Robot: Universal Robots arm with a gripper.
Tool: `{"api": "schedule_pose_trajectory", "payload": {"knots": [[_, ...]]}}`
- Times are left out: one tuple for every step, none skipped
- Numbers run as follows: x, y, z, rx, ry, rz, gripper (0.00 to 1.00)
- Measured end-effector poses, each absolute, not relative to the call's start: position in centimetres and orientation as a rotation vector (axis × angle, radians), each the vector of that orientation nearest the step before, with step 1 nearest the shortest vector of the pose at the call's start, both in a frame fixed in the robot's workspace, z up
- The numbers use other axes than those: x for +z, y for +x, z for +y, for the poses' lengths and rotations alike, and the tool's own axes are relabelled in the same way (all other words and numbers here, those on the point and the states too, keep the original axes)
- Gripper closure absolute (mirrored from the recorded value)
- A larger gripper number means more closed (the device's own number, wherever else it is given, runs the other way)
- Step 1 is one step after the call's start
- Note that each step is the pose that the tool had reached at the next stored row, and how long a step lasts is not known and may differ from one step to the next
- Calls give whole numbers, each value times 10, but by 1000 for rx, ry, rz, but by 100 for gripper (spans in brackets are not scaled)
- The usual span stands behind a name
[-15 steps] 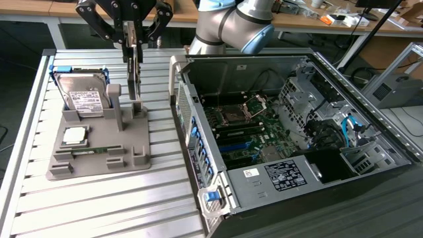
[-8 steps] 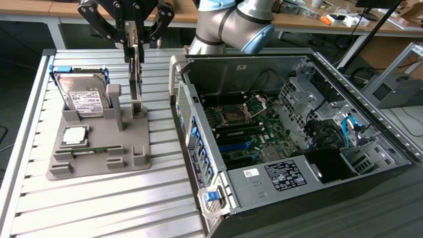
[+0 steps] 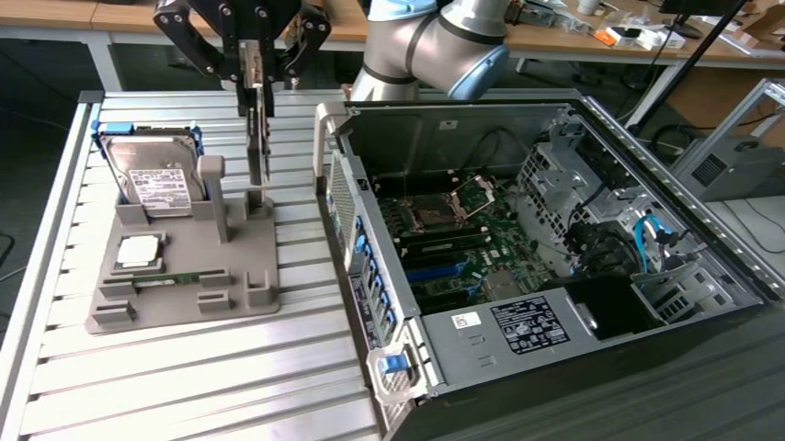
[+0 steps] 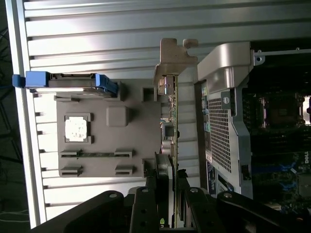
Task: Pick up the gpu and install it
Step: 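Pick up the gpu and move the gpu toward the slot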
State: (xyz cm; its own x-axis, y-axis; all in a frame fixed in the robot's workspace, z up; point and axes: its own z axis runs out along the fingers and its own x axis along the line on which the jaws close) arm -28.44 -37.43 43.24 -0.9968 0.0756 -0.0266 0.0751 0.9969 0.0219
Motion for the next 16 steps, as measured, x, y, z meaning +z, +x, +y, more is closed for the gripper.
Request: {"api": "schedule_pose_trajectory", "payload": {"knots": [[432,-284,-375,32,117,3112,73],[432,-283,-375,32,117,3112,73],[432,-283,-375,32,117,3112,73],[432,-282,-376,32,117,3112,73],[432,-281,-376,32,117,3112,73],[432,-279,-377,32,117,3112,73],[432,-278,-377,32,117,3112,73],[432,-277,-377,33,117,3112,73],[432,-275,-377,32,118,3112,73],[432,-274,-378,33,117,3112,73],[432,-273,-378,32,117,3112,73],[432,-272,-378,33,117,3112,73],[432,-271,-378,33,117,3112,73],[432,-270,-378,32,117,3112,73],[432,-269,-378,33,117,3112,73],[432,-268,-378,32,117,3112,73]]}}
